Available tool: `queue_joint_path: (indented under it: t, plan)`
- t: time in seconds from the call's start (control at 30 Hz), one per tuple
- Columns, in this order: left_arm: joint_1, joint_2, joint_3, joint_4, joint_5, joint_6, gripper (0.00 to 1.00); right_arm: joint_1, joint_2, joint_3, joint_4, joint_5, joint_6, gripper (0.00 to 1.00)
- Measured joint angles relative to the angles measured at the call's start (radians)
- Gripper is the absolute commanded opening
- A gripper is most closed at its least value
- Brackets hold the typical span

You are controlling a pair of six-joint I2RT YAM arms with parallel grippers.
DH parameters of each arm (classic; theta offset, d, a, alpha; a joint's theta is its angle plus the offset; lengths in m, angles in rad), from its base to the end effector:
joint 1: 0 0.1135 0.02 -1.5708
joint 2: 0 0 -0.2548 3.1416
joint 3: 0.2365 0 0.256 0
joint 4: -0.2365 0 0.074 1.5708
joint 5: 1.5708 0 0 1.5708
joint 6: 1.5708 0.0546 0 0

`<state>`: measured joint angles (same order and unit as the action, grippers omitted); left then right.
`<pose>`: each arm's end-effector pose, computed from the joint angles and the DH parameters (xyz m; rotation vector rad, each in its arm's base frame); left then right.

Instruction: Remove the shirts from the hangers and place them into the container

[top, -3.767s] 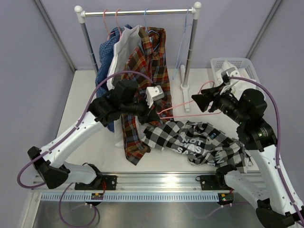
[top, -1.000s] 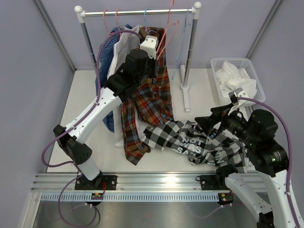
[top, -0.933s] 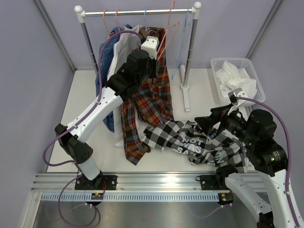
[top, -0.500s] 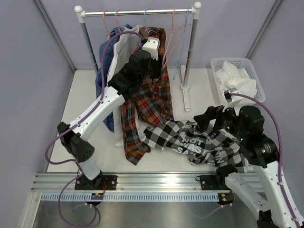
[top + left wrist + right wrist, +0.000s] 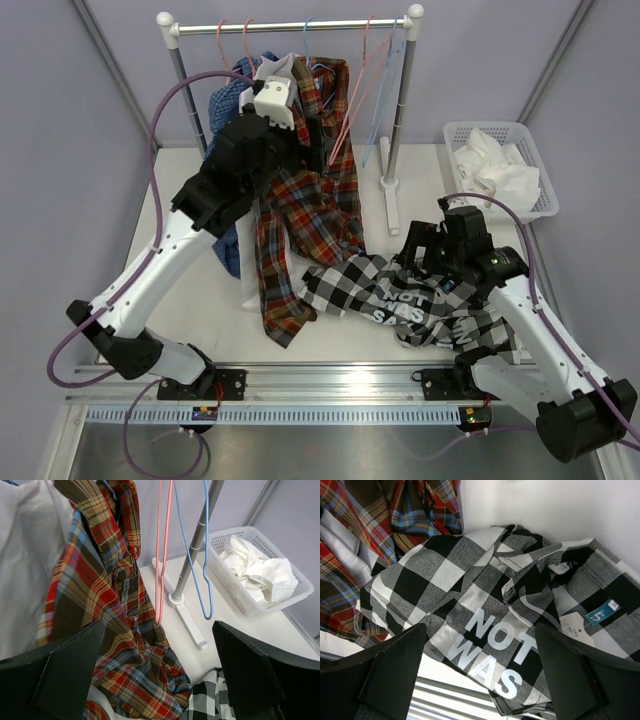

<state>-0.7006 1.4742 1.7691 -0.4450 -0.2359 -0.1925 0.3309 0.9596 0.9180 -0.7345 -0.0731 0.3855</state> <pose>0.2695 -0.2106 0.4778 0.2640 1.7181 -0.4575 0.2036 0.0741 0.2818 0.0286 2.3866 0.4329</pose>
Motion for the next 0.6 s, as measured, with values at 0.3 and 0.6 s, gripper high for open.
queue_joint_path:
  t: [0.3, 0.6]
  plan:
    - [0.0, -0.246, -0.166, -0.018, -0.011, 0.0, 0.99, 0.226, 0.229, 0.023, 0.087, 0.045, 0.087, 0.99]
    - [0.0, -0.389, -0.315, -0.095, -0.08, 0.006, 0.99, 0.482, 0.483, 0.088, 0.148, 0.132, 0.208, 0.99]
